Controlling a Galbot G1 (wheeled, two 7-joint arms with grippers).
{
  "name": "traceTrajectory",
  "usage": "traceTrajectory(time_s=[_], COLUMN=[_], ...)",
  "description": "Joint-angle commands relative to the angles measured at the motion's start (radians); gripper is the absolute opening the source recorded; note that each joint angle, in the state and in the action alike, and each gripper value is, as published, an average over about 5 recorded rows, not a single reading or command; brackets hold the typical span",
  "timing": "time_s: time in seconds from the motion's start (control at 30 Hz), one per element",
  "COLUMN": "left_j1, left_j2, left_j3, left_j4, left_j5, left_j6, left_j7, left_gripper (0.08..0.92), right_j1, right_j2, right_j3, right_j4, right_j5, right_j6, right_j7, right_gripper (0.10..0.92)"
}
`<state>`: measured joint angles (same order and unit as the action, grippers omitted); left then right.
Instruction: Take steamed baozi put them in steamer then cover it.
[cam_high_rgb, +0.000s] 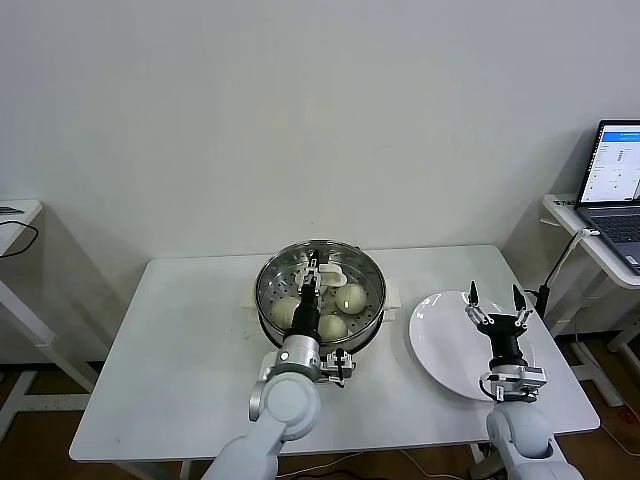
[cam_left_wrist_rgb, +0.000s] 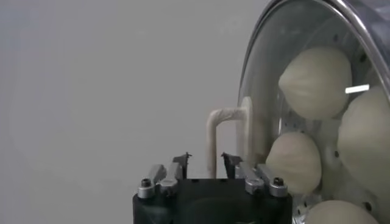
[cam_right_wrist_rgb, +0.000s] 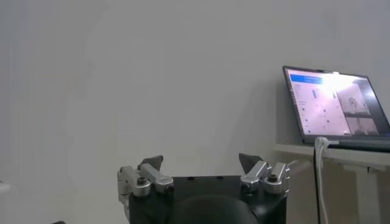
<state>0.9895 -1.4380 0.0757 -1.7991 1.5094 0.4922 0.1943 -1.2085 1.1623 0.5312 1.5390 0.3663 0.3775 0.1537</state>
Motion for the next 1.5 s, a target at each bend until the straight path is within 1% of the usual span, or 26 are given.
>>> traceTrajectory(time_s=[0.03,0.17,0.27,0.37,0.5,0.63,0.7,0.8,0.87,0.93,1.0,1.1,1.23,1.4,1.5], left_j1=[0.029,0.054,0.075,0.094,0.13,0.186,0.227,0.296,0.335,0.359,0.369,0.368,0.363,0.394,0.422], left_j2=[0.029,0.051,0.082,0.126,0.184,0.231,0.252,0.27,0.261,0.239,0.216,0.189,0.149,0.118,0.11], left_j3=[0.014,0.016,0.017,0.007,-0.048,-0.164,-0.23,-0.331,-0.406,-0.487,-0.558,-0.631,-0.694,-0.719,-0.714], left_j4=[-0.089,-0.133,-0.179,-0.233,-0.325,-0.415,-0.427,-0.406,-0.368,-0.319,-0.265,-0.18,-0.097,-0.053,-0.053], left_j5=[-0.032,-0.043,-0.072,-0.145,-0.279,-0.396,-0.469,-0.718,-0.919,-1.077,-1.218,-1.359,-1.461,-1.523,-1.519], left_j6=[0.005,0.005,-0.002,-0.027,-0.067,-0.098,-0.121,-0.188,-0.254,-0.332,-0.401,-0.486,-0.556,-0.639,-0.674], left_j7=[0.005,0.006,0.005,-0.002,-0.044,-0.1,-0.138,-0.229,-0.287,-0.319,-0.329,-0.321,-0.272,-0.186,-0.159], left_gripper=[0.635,0.75,0.805,0.821,0.823,0.823,0.823,0.823,0.823,0.823,0.823,0.823,0.823,0.823,0.823], right_j1=[0.003,-0.002,-0.006,-0.008,-0.014,-0.027,-0.032,-0.045,-0.059,-0.074,-0.083,-0.089,-0.101,-0.125,-0.137], right_j2=[0.013,0.021,0.021,0.021,0.017,0.013,0.01,0.003,-0.004,-0.01,-0.012,-0.011,-0.003,0.005,0.006], right_j3=[0.001,0.002,0.003,0.008,0.009,0.001,-0.004,-0.006,-0.003,0.0,-0.002,-0.006,-0.008,-0.013,-0.02], right_j4=[0.006,0.012,0.014,0.014,0.022,0.044,0.057,0.082,0.108,0.131,0.138,0.14,0.145,0.156,0.16], right_j5=[-0.003,-0.007,-0.007,-0.003,0.007,0.006,0.004,0.009,0.031,0.054,0.065,0.072,0.073,0.064,0.061], right_j6=[0.0,-0.001,0.002,0.01,0.001,-0.043,-0.067,-0.108,-0.142,-0.161,-0.151,-0.141,-0.157,-0.165,-0.168], right_j7=[0.002,0.002,-0.001,-0.005,-0.002,0.018,0.031,0.038,0.024,0.004,-0.01,-0.014,0.0,0.013,0.015], right_gripper=[0.823,0.823,0.823,0.823,0.823,0.823,0.823,0.823,0.823,0.823,0.823,0.823,0.823,0.823,0.823])
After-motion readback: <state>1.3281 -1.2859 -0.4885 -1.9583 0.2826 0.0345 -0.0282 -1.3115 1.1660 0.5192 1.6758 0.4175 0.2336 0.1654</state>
